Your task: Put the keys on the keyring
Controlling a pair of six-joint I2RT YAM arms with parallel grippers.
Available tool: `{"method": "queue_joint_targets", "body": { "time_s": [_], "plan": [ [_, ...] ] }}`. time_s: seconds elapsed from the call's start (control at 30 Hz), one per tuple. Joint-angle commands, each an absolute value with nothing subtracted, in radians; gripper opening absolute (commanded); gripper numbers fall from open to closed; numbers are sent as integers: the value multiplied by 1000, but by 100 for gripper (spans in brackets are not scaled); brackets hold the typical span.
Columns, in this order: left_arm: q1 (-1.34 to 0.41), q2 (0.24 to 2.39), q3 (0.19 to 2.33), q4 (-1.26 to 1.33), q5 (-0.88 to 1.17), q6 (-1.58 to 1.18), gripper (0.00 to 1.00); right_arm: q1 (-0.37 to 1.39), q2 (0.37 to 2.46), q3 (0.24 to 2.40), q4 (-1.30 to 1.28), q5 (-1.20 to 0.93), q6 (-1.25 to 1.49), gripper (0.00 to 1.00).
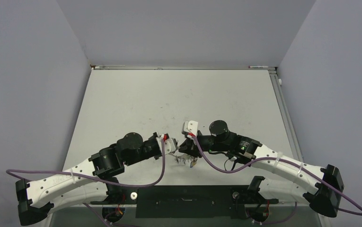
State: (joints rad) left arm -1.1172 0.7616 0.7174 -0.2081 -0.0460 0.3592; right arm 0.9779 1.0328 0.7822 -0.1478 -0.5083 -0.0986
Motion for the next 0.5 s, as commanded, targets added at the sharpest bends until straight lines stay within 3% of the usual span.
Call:
{"method": "queue_joint_targets", "body": {
  "time_s": [0.0, 0.47],
  "plan": [
    [-1111, 745, 718, -184, -11, 345, 0, 986, 1035, 838, -92, -495, -114, 5],
    [-1111, 729, 704, -179, 55, 356, 0, 966, 1055, 851, -100, -474, -85, 5]
  ]
}}
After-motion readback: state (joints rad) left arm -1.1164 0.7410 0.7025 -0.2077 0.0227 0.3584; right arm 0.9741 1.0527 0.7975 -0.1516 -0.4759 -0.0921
